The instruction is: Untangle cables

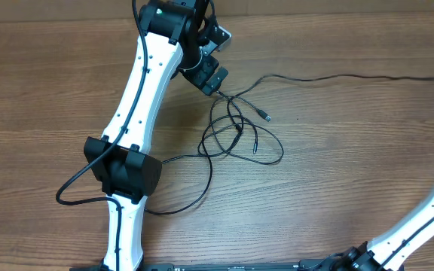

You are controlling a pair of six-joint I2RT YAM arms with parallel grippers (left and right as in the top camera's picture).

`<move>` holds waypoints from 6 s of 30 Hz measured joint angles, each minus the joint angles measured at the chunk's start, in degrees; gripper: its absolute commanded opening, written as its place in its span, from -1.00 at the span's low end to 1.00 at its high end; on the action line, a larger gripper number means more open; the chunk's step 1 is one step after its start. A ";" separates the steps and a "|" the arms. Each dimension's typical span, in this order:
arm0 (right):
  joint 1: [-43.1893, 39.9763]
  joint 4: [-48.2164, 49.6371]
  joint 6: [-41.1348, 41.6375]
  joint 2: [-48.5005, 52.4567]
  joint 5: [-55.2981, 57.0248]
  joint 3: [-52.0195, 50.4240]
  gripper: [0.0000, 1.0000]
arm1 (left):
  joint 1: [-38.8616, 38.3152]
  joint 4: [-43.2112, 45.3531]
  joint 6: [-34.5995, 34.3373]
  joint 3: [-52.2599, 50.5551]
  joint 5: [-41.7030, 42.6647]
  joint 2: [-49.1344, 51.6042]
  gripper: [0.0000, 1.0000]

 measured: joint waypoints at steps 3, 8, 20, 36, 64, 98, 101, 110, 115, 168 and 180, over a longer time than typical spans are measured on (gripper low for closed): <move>-0.61 0.09 -1.60 -0.07 -1.86 0.07 0.79 | 0.00 -0.28 0.24 0.00 0.00 0.00 0.99; 0.20 -1.44 -3.21 -0.76 -3.50 0.11 1.00 | 0.00 -1.53 1.53 0.00 0.00 0.00 0.99; 5.79 -11.96 -3.54 -13.27 -8.92 -2.14 1.00 | 0.00 -1.66 1.95 0.00 0.00 0.00 0.99; 32.89 -32.17 -6.45 -23.56 -22.34 -1.90 1.00 | 1.09 2.62 -6.69 0.00 -3.52 0.00 0.99; 63.34 -18.34 5.66 -23.54 -25.16 -14.23 0.95 | 14.51 6.97 -26.86 0.00 1.51 0.00 0.99; 63.47 14.51 13.73 -12.90 -16.52 -22.67 -0.77 | 14.51 4.74 -26.88 0.00 1.51 0.00 0.99; 63.43 17.86 14.95 -12.70 -16.20 -22.77 -0.87 | 14.51 4.33 -26.88 0.00 1.51 0.00 0.99; 61.99 33.66 24.35 -12.59 -16.00 -22.82 -0.92 | 13.27 3.23 -26.91 0.00 1.51 0.00 0.99; 60.11 40.30 25.97 -12.59 -13.51 -22.86 -0.92 | 11.85 2.78 -26.88 0.00 1.51 0.00 0.99; 40.61 -29.92 19.74 -35.85 5.79 -22.93 1.00 | 10.38 3.28 -25.29 0.00 1.49 0.00 0.99; 20.31 -30.03 19.30 -35.69 1.60 -22.91 1.00 | 10.38 3.28 -25.29 0.00 1.49 0.00 0.99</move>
